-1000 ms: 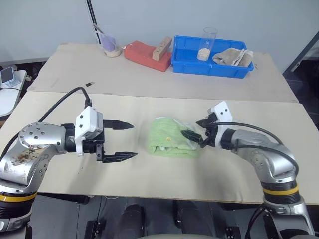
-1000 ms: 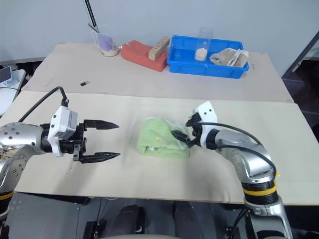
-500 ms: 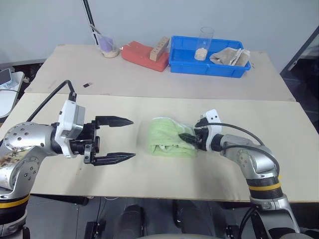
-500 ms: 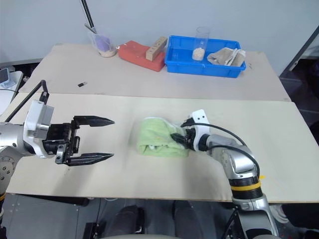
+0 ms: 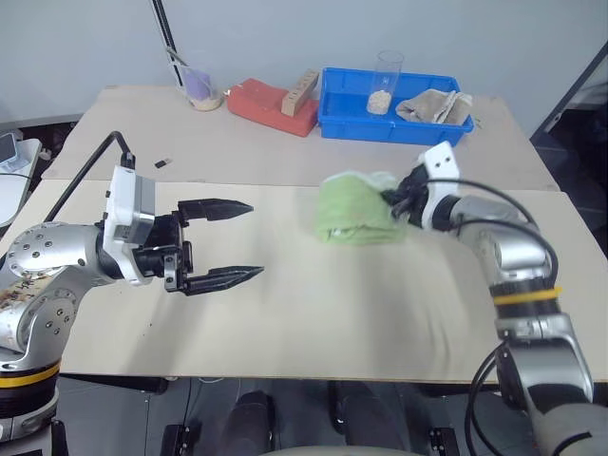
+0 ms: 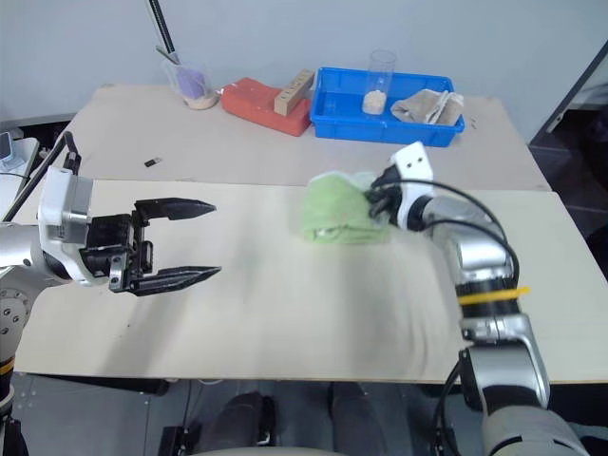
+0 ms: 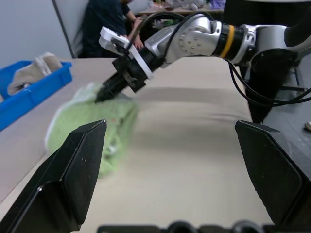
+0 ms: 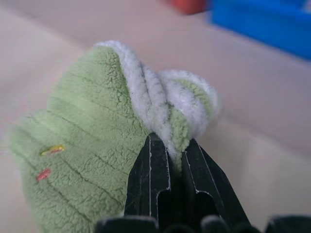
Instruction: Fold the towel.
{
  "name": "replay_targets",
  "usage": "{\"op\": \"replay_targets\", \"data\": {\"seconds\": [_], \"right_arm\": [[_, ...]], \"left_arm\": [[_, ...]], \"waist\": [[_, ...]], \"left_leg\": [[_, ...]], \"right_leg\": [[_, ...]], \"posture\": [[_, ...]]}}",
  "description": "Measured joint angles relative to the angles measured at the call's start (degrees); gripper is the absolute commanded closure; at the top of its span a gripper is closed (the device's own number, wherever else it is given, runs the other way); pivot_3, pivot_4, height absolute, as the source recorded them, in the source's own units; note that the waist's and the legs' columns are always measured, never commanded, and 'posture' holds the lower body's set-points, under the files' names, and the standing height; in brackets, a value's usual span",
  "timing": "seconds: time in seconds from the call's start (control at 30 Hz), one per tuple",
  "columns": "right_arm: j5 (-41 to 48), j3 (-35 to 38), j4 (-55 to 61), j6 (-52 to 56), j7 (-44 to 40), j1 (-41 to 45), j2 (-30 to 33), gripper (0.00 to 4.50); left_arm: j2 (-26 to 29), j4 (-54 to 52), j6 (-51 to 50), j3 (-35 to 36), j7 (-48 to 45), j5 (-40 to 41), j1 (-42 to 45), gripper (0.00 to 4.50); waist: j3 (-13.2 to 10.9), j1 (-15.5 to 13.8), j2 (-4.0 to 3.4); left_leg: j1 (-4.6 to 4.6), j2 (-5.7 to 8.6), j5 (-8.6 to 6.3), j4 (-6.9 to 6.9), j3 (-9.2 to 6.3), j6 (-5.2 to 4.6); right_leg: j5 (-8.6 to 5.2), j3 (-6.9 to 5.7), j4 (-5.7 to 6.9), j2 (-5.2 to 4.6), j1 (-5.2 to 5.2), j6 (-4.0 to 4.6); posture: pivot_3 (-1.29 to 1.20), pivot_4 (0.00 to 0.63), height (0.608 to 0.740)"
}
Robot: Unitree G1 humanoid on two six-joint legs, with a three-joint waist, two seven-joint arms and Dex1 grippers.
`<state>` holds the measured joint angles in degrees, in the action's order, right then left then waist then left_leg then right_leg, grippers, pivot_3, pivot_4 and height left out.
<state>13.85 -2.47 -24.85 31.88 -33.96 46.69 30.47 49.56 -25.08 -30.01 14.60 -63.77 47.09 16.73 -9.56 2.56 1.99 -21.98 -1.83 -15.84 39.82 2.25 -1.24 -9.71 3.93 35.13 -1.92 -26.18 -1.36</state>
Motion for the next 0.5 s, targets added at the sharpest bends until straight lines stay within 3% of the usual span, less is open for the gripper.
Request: {"op": "replay_targets", "data": {"seconds": [0.13, 0.4, 0.43, 0.5], "right_arm": [[-3.77, -1.02, -14.53, -4.13, -0.53, 2.28, -1.53, 2.95], [-4.67, 0.96, -16.45, -7.88, -1.39, 4.09, -1.86, 0.29], [-4.63, 1.14, -15.01, -7.95, -1.68, 3.82, -1.55, 0.02], [-3.99, 1.79, -7.98, -7.49, -2.68, 2.01, -0.01, 0.02]], "left_arm": [[-0.14, 0.21, -0.28, -0.34, 0.62, -0.06, 0.35, 0.00], [-0.05, 0.17, -0.78, -0.03, 3.51, -1.49, -1.77, 0.00], [0.00, 0.18, -0.68, -0.01, 4.01, -2.35, -2.23, 0.00], [1.05, 0.20, -0.30, 0.99, 5.62, -4.77, -4.45, 0.00]], "waist": [[0.00, 0.08, 0.00], [-0.02, 0.24, -0.03], [-0.02, 0.22, -0.03], [-0.05, 0.17, -0.09]], "left_leg": [[-0.08, 0.01, 0.00, -0.06, -0.01, 0.00], [-0.05, 0.00, 0.00, -0.05, -0.02, 0.00], [-0.05, -0.02, 0.00, -0.05, -0.02, 0.00], [-0.06, -0.02, 0.00, -0.06, -0.03, 0.00]], "right_leg": [[0.08, 0.01, -0.04, -0.01, -0.06, 0.13], [0.08, 0.03, 0.03, -0.01, -0.06, 0.13], [0.08, 0.02, 0.03, 0.01, -0.07, 0.13], [0.08, 0.03, 0.05, 0.01, -0.09, 0.12]], "posture": [[0.00, 0.150, 0.714], [0.00, 0.150, 0.714], [0.00, 0.150, 0.714], [0.00, 0.150, 0.714]]}}
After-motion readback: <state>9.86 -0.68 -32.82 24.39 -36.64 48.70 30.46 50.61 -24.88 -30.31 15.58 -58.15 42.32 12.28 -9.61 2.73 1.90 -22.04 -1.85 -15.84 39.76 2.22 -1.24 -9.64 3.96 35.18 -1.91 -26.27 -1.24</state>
